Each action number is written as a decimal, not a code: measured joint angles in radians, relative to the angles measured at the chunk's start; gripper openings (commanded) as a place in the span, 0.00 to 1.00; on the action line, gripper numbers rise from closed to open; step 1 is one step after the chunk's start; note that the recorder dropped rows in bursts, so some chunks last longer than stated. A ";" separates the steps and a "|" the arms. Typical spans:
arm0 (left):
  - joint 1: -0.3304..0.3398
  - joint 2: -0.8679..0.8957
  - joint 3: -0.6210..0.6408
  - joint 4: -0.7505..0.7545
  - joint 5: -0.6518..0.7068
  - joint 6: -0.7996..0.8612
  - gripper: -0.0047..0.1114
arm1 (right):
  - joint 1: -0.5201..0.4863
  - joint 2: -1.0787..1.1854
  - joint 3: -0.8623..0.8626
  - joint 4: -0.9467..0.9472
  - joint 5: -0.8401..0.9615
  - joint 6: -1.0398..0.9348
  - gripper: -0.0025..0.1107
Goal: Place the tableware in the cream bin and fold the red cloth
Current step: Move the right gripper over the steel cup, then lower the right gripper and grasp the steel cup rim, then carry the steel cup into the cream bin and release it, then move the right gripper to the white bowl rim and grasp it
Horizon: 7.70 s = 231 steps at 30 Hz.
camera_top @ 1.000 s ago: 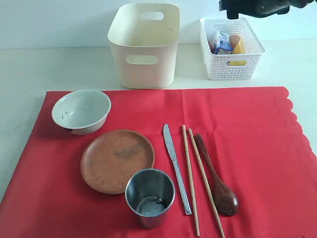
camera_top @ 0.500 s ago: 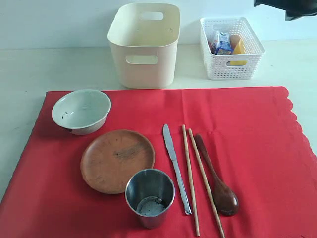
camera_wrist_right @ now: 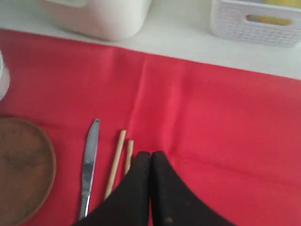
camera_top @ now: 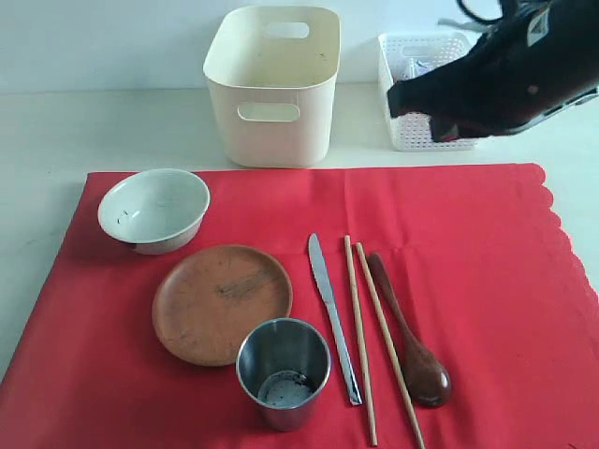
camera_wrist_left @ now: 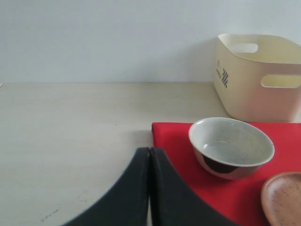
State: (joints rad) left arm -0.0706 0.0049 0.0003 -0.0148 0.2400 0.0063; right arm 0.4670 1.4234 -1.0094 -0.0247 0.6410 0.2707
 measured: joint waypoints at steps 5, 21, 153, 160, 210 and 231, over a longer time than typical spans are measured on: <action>0.000 0.000 0.000 0.000 0.000 0.000 0.05 | 0.100 0.000 0.040 0.025 -0.018 -0.007 0.02; 0.000 0.000 0.000 0.000 0.000 0.000 0.05 | 0.380 0.051 0.051 0.034 -0.024 -0.010 0.10; 0.000 0.000 0.000 0.000 0.000 0.000 0.05 | -0.006 0.676 -0.543 -0.527 -0.780 0.208 0.02; 0.000 0.000 0.000 0.000 0.000 0.000 0.05 | -0.006 0.691 -0.544 -0.528 -0.780 0.206 0.02; 0.000 0.000 0.000 0.000 0.000 0.000 0.05 | -0.006 0.629 -0.548 -0.512 -0.575 0.223 0.49; 0.000 0.000 0.000 0.000 0.000 0.000 0.05 | 0.181 0.568 -0.548 -0.228 -0.104 0.223 0.49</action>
State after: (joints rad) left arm -0.0706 0.0049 0.0003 -0.0148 0.2400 0.0063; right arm 0.6480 1.9913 -1.5571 -0.2529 0.5373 0.4938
